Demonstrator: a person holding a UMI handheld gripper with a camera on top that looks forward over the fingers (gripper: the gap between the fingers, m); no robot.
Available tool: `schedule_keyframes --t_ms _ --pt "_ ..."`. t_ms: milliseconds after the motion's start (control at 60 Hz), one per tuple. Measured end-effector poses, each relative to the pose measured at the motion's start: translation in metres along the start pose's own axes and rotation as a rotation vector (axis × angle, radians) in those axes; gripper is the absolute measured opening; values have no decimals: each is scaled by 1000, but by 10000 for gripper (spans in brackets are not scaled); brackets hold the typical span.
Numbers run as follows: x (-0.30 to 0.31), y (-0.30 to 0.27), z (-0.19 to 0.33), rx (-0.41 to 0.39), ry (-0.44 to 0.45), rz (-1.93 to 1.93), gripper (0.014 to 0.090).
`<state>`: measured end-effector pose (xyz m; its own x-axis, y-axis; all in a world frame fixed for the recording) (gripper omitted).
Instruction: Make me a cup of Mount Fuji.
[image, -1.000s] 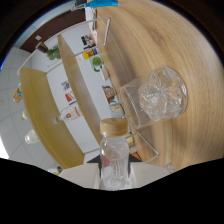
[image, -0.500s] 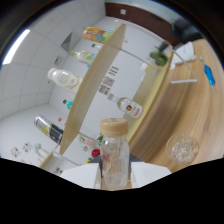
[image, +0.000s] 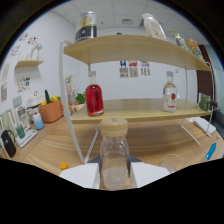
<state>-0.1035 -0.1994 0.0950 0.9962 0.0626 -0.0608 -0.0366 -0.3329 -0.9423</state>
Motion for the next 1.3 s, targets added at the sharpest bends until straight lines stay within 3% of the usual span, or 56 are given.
schedule_keyframes --t_ms 250,500,650,700,750,850,1017,1300 --pt "-2 33 10 -64 -11 -39 410" --pt "-4 37 -5 -45 -25 -21 425" --pt "-8 46 -13 -80 -48 -21 441" --pt "-9 49 -16 -106 -58 -21 472" --pt "-8 50 -21 -130 -61 -25 568" --pt "-11 45 -38 -162 -90 -24 864" --pt "15 18 -76 -164 -59 -51 858" --pt "97 -10 -136 -322 100 -23 849"
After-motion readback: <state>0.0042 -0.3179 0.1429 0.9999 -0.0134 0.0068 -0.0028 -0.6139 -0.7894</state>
